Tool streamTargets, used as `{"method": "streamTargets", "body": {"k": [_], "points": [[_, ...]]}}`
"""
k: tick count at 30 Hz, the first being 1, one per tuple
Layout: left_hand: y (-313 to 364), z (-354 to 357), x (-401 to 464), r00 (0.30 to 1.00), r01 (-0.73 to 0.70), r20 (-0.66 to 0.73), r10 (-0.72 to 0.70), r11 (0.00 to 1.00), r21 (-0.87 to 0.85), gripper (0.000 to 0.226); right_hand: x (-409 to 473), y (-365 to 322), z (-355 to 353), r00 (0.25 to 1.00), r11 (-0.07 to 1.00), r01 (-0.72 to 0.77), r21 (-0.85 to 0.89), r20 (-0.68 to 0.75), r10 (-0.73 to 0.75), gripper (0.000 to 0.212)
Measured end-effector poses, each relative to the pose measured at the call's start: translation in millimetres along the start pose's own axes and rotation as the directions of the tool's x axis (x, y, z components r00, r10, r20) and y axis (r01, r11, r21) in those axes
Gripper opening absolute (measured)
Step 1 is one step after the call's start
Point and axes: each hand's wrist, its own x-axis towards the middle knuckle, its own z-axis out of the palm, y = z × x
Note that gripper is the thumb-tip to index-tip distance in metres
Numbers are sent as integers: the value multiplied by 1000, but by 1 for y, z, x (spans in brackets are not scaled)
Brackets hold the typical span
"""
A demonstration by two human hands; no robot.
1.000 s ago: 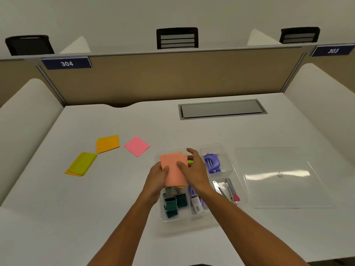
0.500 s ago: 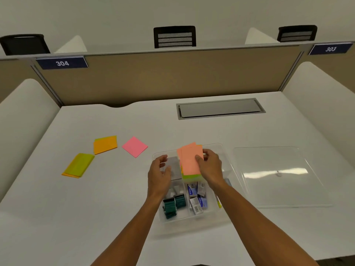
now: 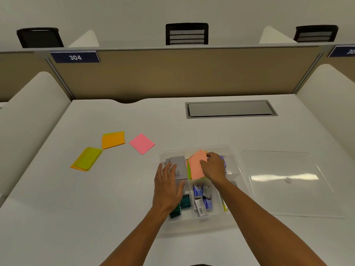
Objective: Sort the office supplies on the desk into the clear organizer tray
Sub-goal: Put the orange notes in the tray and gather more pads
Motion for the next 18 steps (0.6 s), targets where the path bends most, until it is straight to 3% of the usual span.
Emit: {"method": "streamTargets", "body": {"k": [3,10,18], "points": [[-1,2,0,1000,9,15,-10,999,43,70,2,-1,5,998,997,1,-77,68,5,45],[0,0,1,999,20,41,-22,999,45,73,-2,-7,10,987,965,10,-263,156,32,23],[-1,0,2,998,22,58,-25,999,48,74,-18,-14,12,984,962,111,-248,162,-71,43]]}}
